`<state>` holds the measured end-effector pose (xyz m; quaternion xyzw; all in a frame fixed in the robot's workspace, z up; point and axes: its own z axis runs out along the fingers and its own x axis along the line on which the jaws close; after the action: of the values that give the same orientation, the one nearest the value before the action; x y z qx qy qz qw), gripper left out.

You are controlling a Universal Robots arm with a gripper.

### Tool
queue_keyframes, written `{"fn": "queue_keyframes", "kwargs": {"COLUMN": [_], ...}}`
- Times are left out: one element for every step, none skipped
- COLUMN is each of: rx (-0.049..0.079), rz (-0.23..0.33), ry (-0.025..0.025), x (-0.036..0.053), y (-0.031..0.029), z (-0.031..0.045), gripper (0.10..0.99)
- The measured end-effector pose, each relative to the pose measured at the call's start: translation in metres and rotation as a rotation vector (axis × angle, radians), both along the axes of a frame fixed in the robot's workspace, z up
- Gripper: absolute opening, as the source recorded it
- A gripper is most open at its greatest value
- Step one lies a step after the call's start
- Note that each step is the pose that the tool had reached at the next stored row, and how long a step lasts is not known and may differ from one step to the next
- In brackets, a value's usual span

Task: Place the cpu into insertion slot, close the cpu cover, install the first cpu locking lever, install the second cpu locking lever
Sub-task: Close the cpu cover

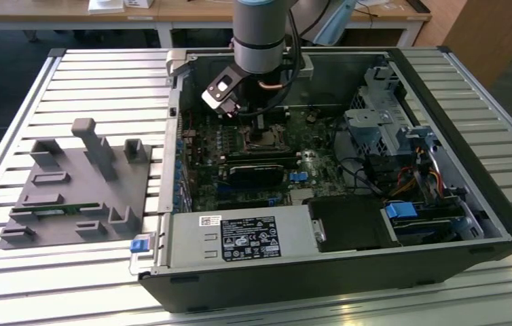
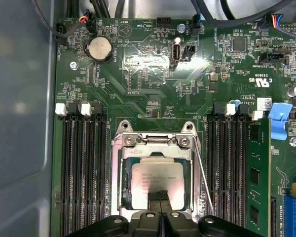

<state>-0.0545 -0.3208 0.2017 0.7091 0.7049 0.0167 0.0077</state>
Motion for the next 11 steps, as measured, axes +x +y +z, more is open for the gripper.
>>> {"fn": "queue_keyframes", "kwargs": {"rx": [0.000, 0.000, -0.001, 0.000, 0.000, 0.000, 0.000, 0.000, 0.000, 0.000, 0.000], "rz": [0.000, 0.000, 0.000, 0.000, 0.000, 0.000, 0.000, 0.000, 0.000, 0.000, 0.000], "ry": [0.0002, 0.0003, 0.0004, 0.0003, 0.0002, 0.0001, 0.0002, 0.0001, 0.0002, 0.0004, 0.0005], "x": [0.0000, 0.0000, 0.0000, 0.0000, 0.0001, 0.0005, 0.0012, 0.0021, 0.0036, 0.0055, 0.0079], "y": [0.0000, 0.0000, 0.0002, 0.0006, 0.0011, 0.0015, 0.0019, 0.0023, 0.0027, 0.0033, 0.0039], "z": [-0.0004, -0.0009, -0.0012, -0.0014, -0.0015, -0.0017, -0.0017, -0.0019, -0.0021, -0.0022, -0.0023], "gripper": [0.106, 0.106, 0.106, 0.106, 0.106, 0.106, 0.106, 0.106, 0.106, 0.106, 0.106]}}
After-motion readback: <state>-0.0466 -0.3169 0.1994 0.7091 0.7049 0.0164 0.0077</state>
